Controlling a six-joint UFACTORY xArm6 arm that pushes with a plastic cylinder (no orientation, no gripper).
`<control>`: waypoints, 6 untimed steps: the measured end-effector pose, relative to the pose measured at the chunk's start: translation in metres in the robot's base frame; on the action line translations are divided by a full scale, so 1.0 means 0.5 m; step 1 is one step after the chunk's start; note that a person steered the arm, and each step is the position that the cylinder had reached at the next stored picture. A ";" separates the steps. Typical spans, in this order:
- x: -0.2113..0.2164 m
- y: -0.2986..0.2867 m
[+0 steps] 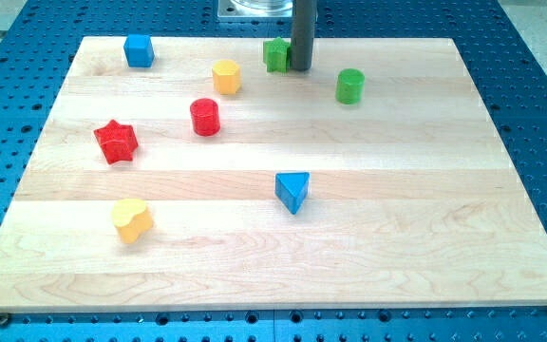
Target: Place hexagon at bottom left to green star
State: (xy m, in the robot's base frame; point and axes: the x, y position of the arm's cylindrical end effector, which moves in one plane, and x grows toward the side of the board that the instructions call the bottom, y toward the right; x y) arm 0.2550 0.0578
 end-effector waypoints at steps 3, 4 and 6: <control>0.022 0.017; 0.126 -0.037; 0.173 -0.411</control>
